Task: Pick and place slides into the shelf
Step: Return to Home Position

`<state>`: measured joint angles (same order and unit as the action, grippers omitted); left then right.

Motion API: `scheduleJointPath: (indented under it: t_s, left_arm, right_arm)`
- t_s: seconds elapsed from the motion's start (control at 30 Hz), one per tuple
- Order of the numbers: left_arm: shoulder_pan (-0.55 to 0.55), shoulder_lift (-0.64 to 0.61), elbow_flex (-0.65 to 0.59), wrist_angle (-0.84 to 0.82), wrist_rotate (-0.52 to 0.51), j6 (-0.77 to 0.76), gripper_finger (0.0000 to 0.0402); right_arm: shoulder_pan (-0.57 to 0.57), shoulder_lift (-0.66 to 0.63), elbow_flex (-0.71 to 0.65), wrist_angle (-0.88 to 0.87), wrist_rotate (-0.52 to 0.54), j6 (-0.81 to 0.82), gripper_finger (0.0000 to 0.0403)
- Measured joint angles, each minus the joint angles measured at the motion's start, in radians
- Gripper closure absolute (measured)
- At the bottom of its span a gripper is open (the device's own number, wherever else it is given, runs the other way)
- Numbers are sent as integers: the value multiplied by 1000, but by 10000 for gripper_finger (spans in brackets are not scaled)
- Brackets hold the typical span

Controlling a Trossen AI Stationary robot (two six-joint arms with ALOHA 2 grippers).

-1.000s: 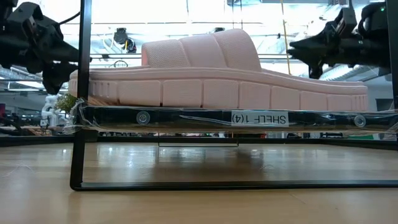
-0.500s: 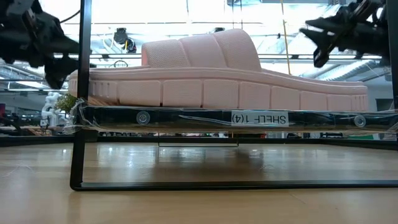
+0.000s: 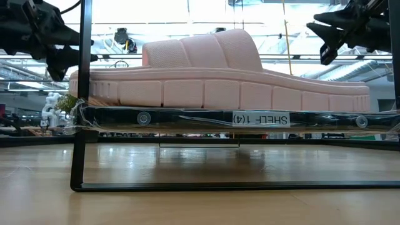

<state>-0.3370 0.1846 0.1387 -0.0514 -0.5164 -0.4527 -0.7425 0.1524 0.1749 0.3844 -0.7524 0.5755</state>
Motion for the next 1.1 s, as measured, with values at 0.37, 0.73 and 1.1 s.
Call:
scheduleJointPath:
  t_s: [0.37, 0.73, 1.1]
  left_arm:
    - [0, 19, 0, 2, -31, -5, 217]
    - [0, -3, 0, 3, -68, 47, 217]
    - [-1, -80, -1, -80, -69, 33, 217]
  right_arm:
    - [368, -7, 0, -137, 354, -193, 316]
    - [566, -51, 20, -165, 628, -294, 316]
    - [568, -144, 148, -440, 700, -314, 316]
